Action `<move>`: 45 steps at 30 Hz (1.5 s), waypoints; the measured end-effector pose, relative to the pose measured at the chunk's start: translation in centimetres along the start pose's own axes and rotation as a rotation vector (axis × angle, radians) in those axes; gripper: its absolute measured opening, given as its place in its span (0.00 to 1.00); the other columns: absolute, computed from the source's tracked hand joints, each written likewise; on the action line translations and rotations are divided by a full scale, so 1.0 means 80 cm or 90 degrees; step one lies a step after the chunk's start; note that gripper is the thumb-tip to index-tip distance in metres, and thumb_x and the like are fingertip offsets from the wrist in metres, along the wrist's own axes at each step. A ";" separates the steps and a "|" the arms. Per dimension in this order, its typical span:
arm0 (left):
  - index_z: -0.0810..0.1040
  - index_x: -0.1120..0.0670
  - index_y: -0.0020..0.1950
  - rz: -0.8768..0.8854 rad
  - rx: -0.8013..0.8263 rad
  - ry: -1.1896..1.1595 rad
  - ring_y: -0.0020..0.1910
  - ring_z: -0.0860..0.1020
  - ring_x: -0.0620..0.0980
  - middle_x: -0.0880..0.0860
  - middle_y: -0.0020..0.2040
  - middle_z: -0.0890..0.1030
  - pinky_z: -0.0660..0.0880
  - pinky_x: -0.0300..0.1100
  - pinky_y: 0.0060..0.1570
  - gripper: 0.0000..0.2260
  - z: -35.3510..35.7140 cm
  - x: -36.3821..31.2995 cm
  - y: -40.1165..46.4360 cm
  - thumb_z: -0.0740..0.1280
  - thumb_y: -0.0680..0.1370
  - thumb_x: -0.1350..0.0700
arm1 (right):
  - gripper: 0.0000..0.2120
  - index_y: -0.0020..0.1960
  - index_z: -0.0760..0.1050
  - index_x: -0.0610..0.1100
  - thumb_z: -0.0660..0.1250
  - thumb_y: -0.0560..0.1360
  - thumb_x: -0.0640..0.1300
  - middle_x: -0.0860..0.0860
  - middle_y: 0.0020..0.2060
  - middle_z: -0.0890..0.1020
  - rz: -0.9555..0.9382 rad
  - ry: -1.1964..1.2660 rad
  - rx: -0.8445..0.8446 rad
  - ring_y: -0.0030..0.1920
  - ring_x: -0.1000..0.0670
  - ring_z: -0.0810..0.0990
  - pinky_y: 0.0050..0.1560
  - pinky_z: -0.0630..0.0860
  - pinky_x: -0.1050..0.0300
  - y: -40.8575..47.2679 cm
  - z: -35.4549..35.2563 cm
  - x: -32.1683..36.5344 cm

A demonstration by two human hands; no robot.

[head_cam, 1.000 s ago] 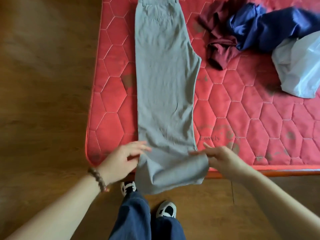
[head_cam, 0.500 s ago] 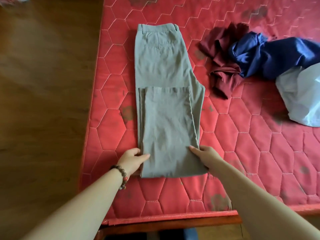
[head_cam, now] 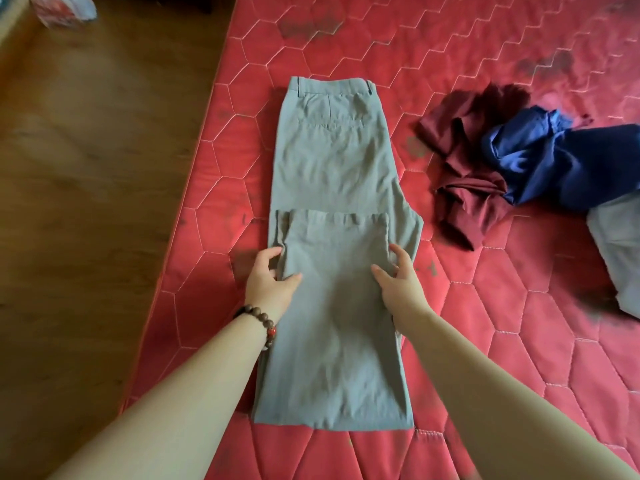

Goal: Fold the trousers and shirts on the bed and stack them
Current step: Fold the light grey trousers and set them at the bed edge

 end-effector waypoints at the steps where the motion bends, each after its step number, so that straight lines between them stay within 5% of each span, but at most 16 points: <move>1: 0.74 0.48 0.62 0.034 0.017 -0.021 0.46 0.82 0.50 0.52 0.48 0.83 0.78 0.42 0.48 0.21 0.000 -0.009 0.001 0.72 0.73 0.63 | 0.23 0.70 0.66 0.52 0.64 0.78 0.38 0.46 0.59 0.80 -0.029 -0.027 -0.012 0.56 0.45 0.80 0.61 0.76 0.43 0.003 -0.001 0.007; 7: 0.74 0.34 0.58 0.214 0.052 -0.149 0.52 0.82 0.48 0.49 0.51 0.84 0.77 0.47 0.52 0.20 -0.024 -0.076 0.024 0.70 0.72 0.55 | 0.22 0.59 0.73 0.64 0.63 0.75 0.38 0.50 0.58 0.81 -0.292 0.053 -0.029 0.59 0.51 0.79 0.62 0.75 0.54 0.021 -0.021 0.097; 11: 0.74 0.44 0.63 0.069 0.019 0.004 0.52 0.81 0.50 0.52 0.49 0.83 0.77 0.49 0.53 0.20 -0.013 -0.059 0.074 0.71 0.73 0.48 | 0.11 0.58 0.71 0.56 0.66 0.77 0.46 0.53 0.44 0.83 -0.145 -0.033 -0.066 0.46 0.50 0.82 0.47 0.78 0.57 0.066 -0.013 0.092; 15: 0.79 0.56 0.57 -0.060 0.026 0.050 0.39 0.78 0.57 0.60 0.42 0.80 0.76 0.50 0.47 0.18 -0.010 -0.024 0.097 0.72 0.73 0.47 | 0.08 0.51 0.75 0.46 0.67 0.76 0.49 0.51 0.40 0.79 -0.004 -0.202 -0.082 0.49 0.43 0.81 0.52 0.77 0.45 0.093 -0.017 0.059; 17: 0.78 0.55 0.60 -0.049 0.038 0.098 0.43 0.79 0.58 0.58 0.45 0.80 0.76 0.51 0.48 0.22 -0.006 -0.029 0.107 0.73 0.72 0.45 | 0.07 0.52 0.74 0.47 0.68 0.76 0.47 0.49 0.44 0.81 -0.028 -0.201 -0.087 0.49 0.43 0.81 0.53 0.77 0.45 0.100 -0.021 0.059; 21: 0.72 0.50 0.63 0.118 -0.049 0.179 0.38 0.75 0.37 0.44 0.41 0.76 0.67 0.29 0.37 0.22 0.008 -0.063 0.109 0.74 0.72 0.51 | 0.10 0.55 0.71 0.52 0.68 0.76 0.45 0.43 0.48 0.81 -0.078 -0.181 -0.074 0.46 0.47 0.81 0.38 0.74 0.67 0.105 -0.013 0.067; 23: 0.72 0.50 0.62 0.183 -0.072 0.155 0.37 0.74 0.33 0.41 0.40 0.74 0.65 0.26 0.35 0.21 0.016 -0.075 0.112 0.73 0.72 0.56 | 0.07 0.53 0.72 0.51 0.67 0.76 0.43 0.42 0.45 0.82 -0.086 -0.159 -0.083 0.43 0.43 0.81 0.38 0.76 0.61 0.108 -0.007 0.073; 27: 0.79 0.59 0.51 0.138 -0.084 0.166 0.39 0.76 0.51 0.51 0.38 0.77 0.67 0.37 0.40 0.09 0.025 -0.087 0.129 0.72 0.74 0.57 | 0.04 0.45 0.74 0.51 0.68 0.76 0.44 0.44 0.35 0.79 -0.064 -0.113 -0.043 0.35 0.47 0.74 0.38 0.72 0.53 0.112 -0.001 0.079; 31: 0.76 0.63 0.40 0.216 -0.074 0.112 0.28 0.64 0.45 0.54 0.30 0.71 0.61 0.35 0.28 0.09 0.017 -0.098 0.132 0.70 0.75 0.58 | 0.05 0.43 0.74 0.48 0.68 0.76 0.41 0.43 0.37 0.77 -0.111 -0.021 -0.062 0.37 0.47 0.72 0.39 0.72 0.50 0.110 -0.007 0.096; 34: 0.77 0.58 0.45 0.249 -0.090 0.075 0.31 0.69 0.42 0.52 0.35 0.76 0.65 0.33 0.31 0.05 0.010 -0.117 0.146 0.69 0.76 0.56 | 0.03 0.46 0.73 0.49 0.67 0.77 0.44 0.43 0.37 0.80 -0.161 0.004 -0.101 0.35 0.48 0.75 0.37 0.75 0.48 0.124 -0.007 0.124; 36: 0.78 0.52 0.55 0.178 -0.059 0.080 0.37 0.75 0.42 0.47 0.41 0.78 0.71 0.33 0.39 0.08 0.013 -0.120 0.160 0.69 0.76 0.55 | 0.10 0.55 0.72 0.50 0.68 0.76 0.50 0.43 0.43 0.83 -0.113 -0.093 -0.103 0.39 0.47 0.80 0.44 0.78 0.47 0.139 0.001 0.129; 39: 0.78 0.49 0.56 0.075 0.007 0.038 0.33 0.73 0.46 0.47 0.37 0.75 0.71 0.41 0.40 0.09 0.010 -0.110 0.169 0.67 0.77 0.54 | 0.22 0.63 0.69 0.50 0.69 0.73 0.56 0.48 0.53 0.80 -0.007 -0.225 -0.119 0.49 0.47 0.81 0.55 0.77 0.47 0.146 0.000 0.114; 42: 0.75 0.50 0.50 -0.088 0.090 -0.081 0.38 0.72 0.53 0.57 0.41 0.73 0.71 0.47 0.38 0.03 -0.001 -0.085 0.146 0.65 0.79 0.52 | 0.20 0.55 0.75 0.44 0.68 0.73 0.58 0.44 0.50 0.82 0.050 -0.208 -0.071 0.46 0.45 0.81 0.51 0.79 0.47 0.129 -0.010 0.095; 45: 0.73 0.58 0.59 -0.258 0.198 -0.113 0.45 0.75 0.58 0.62 0.49 0.76 0.73 0.52 0.50 0.15 -0.009 -0.042 0.103 0.61 0.81 0.47 | 0.18 0.51 0.77 0.44 0.66 0.75 0.59 0.42 0.47 0.82 0.142 -0.139 0.043 0.43 0.43 0.83 0.46 0.81 0.48 0.096 -0.022 0.064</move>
Point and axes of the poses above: each hand's wrist, its own y-axis towards the middle knuckle, its own z-axis out of the palm, x = y × z, the point moved 4 cm from there along y, towards the middle knuckle
